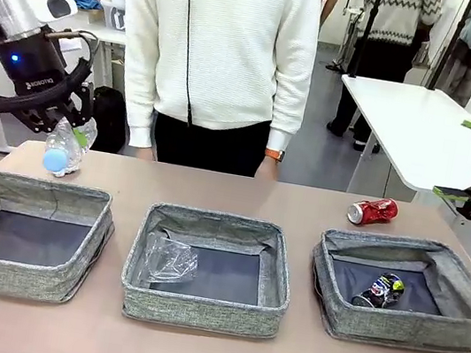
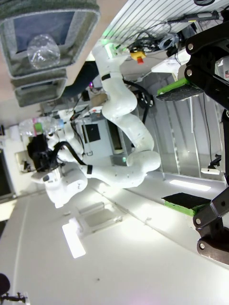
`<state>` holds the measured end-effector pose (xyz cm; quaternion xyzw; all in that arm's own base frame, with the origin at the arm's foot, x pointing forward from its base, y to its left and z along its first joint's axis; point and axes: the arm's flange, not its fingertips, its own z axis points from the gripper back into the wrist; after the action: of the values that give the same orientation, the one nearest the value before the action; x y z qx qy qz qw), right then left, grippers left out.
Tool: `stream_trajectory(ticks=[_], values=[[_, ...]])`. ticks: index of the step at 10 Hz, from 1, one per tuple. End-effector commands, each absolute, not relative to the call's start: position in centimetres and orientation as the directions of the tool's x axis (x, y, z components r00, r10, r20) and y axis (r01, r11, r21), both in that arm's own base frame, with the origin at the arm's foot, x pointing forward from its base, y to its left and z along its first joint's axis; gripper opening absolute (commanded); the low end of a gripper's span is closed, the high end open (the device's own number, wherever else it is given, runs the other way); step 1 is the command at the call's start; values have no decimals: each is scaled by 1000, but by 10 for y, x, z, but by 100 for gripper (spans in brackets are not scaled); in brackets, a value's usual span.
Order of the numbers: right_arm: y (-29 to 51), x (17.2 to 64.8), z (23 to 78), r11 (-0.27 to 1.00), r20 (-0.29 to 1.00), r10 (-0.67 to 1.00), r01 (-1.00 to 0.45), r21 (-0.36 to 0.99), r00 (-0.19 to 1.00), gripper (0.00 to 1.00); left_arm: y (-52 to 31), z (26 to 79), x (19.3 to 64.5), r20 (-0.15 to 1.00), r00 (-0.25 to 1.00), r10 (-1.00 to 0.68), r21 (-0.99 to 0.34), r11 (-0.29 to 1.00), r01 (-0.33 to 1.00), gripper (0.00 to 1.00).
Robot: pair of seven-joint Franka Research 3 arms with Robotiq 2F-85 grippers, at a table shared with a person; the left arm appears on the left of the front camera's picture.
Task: Sort the waste into the appropriate baskets.
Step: Pick up the waste item pointed out by the person.
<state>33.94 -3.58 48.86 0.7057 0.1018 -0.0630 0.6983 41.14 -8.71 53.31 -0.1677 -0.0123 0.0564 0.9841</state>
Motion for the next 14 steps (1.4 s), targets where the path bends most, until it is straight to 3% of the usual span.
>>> stream_trajectory(ticks=[1, 4, 5, 7, 8, 11, 14], values=[[-35, 339, 490, -17, -226, 55, 227, 974, 973, 100, -88, 529, 412, 19, 992, 125, -339, 934, -111, 23], [-35, 339, 490, -17, -226, 55, 227, 974, 973, 100, -168, 606, 373, 118, 981, 152, -228, 966, -122, 23], [-35, 339, 490, -17, -226, 55, 227, 974, 973, 100, -203, 634, 362, 116, 988, 99, -223, 972, -71, 23], [-35, 339, 490, -17, -226, 55, 227, 974, 973, 100, -283, 683, 349, 33, 986, 161, -120, 980, -156, 23], [-35, 339, 490, -17, -226, 55, 227, 974, 973, 100, -321, 704, 338, 86, 972, 218, -145, 968, -204, 23], [-35, 339, 490, -17, -226, 55, 227, 974, 973, 100, -384, 748, 321, 55, 958, 280, -238, 936, -260, 23], [-35, 339, 490, -17, -226, 55, 227, 974, 973, 100, -404, 770, 312, 37, 986, 162, -278, 950, -145, 23]])
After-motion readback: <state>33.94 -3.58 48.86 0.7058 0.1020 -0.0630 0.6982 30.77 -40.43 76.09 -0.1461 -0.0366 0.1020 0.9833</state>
